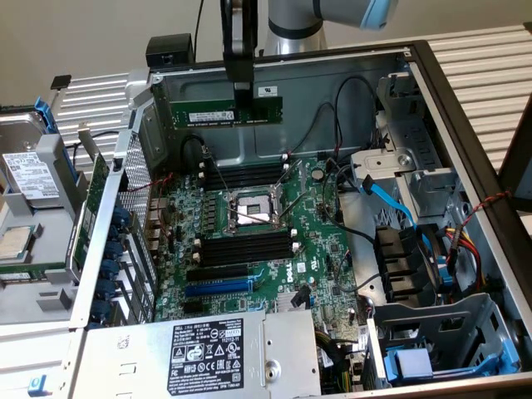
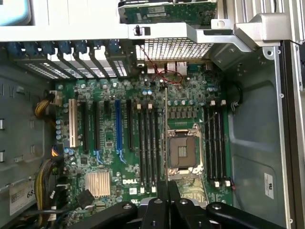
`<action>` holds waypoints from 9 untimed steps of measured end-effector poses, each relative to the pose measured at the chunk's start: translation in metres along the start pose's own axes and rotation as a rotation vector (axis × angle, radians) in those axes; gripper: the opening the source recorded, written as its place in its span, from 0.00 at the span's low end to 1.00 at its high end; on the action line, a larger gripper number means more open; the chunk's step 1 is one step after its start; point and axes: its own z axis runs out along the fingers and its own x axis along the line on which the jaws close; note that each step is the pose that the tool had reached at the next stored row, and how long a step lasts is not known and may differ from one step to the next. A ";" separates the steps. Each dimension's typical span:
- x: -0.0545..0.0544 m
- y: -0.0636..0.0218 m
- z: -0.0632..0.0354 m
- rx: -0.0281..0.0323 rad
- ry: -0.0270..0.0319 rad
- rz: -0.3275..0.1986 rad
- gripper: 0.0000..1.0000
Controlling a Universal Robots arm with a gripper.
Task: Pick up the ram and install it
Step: 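Pick up the ram and move it above insertion slot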
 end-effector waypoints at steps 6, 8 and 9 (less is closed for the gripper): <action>0.001 0.0005 0.0109 0.0009 -0.0003 0.004 0.12; 0.001 0.0004 0.0146 0.0010 -0.0003 0.005 0.12; 0.001 0.0003 0.0164 0.0010 -0.0004 0.005 0.12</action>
